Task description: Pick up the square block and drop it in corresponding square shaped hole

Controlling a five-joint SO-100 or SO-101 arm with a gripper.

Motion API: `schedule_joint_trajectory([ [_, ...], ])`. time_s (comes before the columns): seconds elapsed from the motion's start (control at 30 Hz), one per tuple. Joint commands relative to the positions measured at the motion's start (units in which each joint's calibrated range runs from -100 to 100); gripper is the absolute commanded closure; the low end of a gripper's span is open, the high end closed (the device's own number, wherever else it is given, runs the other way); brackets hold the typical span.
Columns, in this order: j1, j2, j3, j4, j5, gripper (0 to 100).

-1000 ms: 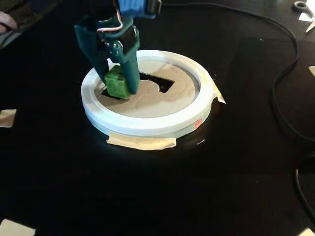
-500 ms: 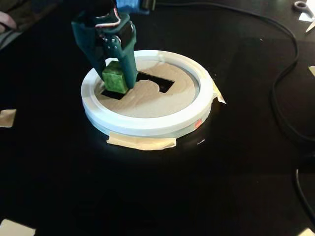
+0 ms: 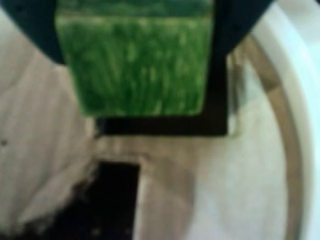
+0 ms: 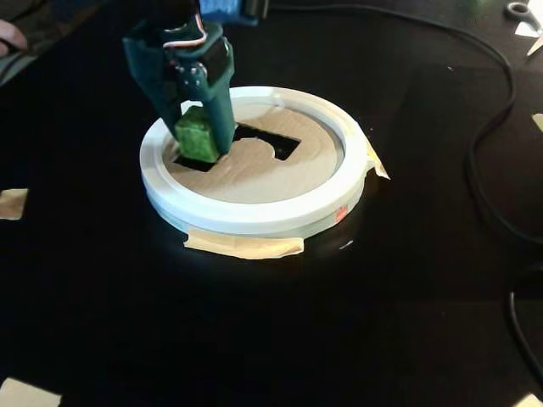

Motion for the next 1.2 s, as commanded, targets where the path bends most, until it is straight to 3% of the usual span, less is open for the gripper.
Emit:
schedule_joint_trajectory([
  [0.0, -0.86, -1.88, 2.34, -1.20, -1.66, 64],
  [0.13, -0.86, -1.88, 2.43, -1.10, -1.47, 63],
  [0.2, -0.99, -1.97, 2.16, -1.10, -1.42, 58],
  [0.27, -1.11, -1.97, 1.88, -1.00, -1.42, 47],
  [0.3, -1.24, -2.51, 1.79, -1.00, -1.32, 35],
  [0.37, -2.36, -4.21, 2.34, -1.10, -1.27, 24],
  [0.47, -2.49, -7.08, 2.61, -0.20, -1.27, 16],
  [0.93, -0.86, -12.54, 2.06, 0.20, 0.88, 16],
  [1.17, 6.38, -12.45, 2.52, 0.20, 3.03, 16],
])
